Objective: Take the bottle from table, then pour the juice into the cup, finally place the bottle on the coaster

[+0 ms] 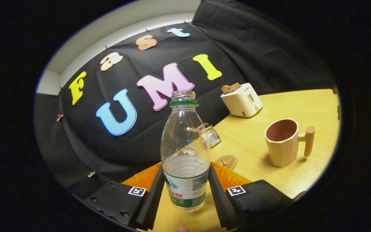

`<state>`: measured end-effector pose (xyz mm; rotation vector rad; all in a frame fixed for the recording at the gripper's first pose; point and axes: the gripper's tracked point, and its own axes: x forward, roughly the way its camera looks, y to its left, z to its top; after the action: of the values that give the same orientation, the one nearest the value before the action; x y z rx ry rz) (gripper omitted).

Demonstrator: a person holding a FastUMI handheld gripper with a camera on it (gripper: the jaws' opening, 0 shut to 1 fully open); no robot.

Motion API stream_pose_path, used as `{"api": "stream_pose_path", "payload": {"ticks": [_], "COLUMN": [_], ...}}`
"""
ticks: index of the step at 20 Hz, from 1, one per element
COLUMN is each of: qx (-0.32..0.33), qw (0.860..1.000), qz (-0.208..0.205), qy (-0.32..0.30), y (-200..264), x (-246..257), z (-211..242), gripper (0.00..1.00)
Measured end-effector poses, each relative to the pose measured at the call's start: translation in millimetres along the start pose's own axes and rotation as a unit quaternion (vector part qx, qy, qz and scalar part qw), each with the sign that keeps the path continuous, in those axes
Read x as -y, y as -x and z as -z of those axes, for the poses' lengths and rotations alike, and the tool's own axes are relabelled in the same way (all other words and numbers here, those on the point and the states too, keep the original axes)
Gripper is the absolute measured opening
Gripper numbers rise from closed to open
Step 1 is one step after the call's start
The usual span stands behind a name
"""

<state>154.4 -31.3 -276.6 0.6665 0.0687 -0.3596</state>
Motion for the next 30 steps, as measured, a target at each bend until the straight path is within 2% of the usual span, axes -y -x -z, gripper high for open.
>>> {"api": "stream_pose_path", "payload": {"ticks": [4,7,12,19,22,30], "qx": [0.010,0.010,-0.001,0.013,0.015,0.010], "qw": [0.994,0.986,0.960,0.928,0.908,0.876], "qz": [0.011,0.024,0.028,0.050,0.055,0.063], "qy": [-0.109,-0.165,-0.279,-0.368,-0.416,-0.479], "y": [0.9,-1.8,-5.4,-10.6,-10.2,-17.3], "x": [17.5,30.6,43.4,55.8,57.3,54.7], "z": [-20.7,-17.0,-11.7,-9.3,-7.8,-2.3], "gripper": [0.75,0.76,0.75,0.75,0.75,0.75]}}
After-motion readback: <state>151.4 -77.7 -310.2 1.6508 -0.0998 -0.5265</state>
